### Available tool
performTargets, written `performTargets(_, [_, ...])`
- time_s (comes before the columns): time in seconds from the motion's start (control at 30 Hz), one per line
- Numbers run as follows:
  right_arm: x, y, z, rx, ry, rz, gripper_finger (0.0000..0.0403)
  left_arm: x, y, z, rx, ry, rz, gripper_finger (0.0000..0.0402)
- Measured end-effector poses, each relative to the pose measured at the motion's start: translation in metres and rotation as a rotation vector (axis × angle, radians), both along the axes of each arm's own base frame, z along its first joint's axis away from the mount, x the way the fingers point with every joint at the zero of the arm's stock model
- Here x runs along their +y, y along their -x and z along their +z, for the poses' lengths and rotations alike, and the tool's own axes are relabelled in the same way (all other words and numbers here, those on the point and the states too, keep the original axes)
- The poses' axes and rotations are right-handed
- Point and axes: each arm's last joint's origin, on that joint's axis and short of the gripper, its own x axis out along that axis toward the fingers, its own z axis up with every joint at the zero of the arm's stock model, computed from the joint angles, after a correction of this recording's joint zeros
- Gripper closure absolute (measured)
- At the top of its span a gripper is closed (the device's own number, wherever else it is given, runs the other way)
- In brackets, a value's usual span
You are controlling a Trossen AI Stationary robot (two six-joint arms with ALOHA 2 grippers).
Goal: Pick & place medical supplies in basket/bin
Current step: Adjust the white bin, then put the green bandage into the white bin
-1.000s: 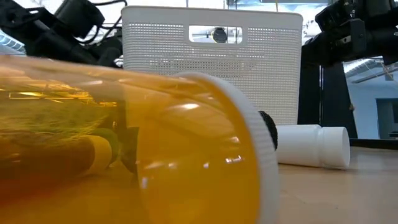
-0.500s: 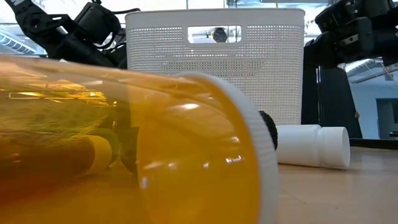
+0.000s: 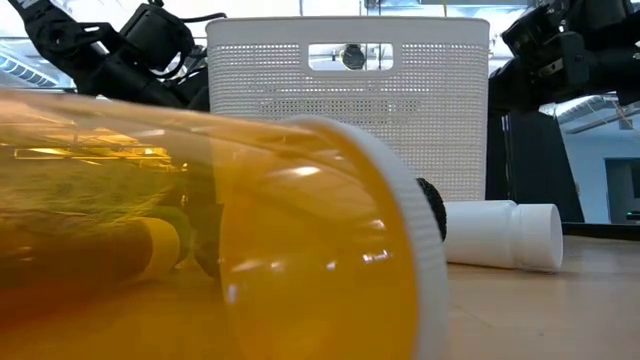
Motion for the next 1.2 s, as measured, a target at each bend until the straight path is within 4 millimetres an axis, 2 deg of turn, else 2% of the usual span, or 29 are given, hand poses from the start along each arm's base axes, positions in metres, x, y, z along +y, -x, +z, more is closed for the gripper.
performTargets(0.17, [0.001, 0.005, -0.006, 0.070, -0.033, -0.008, 0.0403, -0.002, 0.009, -0.001, 0.082, 0.005, -0.014, 0.0334])
performTargets(0.3, [0.001, 0.010, -0.005, 0.058, -0.050, -0.011, 0.0403, -0.005, 0.016, 0.005, 0.094, -0.010, -0.008, 0.0334])
performTargets(0.6, [0.004, 0.024, -0.027, 0.041, -0.115, -0.020, 0.0403, -0.023, 0.034, 0.016, 0.119, -0.123, 0.001, 0.0334])
performTargets(0.8, [0.005, 0.027, -0.023, -0.012, -0.098, -0.001, 0.0403, -0.041, 0.051, -0.001, -0.091, -0.227, -0.104, 0.0334])
performTargets(0.97, [0.006, 0.029, -0.021, -0.030, -0.094, 0.046, 0.0403, -0.044, 0.075, -0.026, -0.235, -0.274, -0.134, 0.0334])
performTargets(1.2, [0.006, 0.029, -0.021, -0.034, -0.069, 0.047, 0.0403, -0.047, 0.076, -0.028, -0.237, -0.251, -0.230, 0.0334])
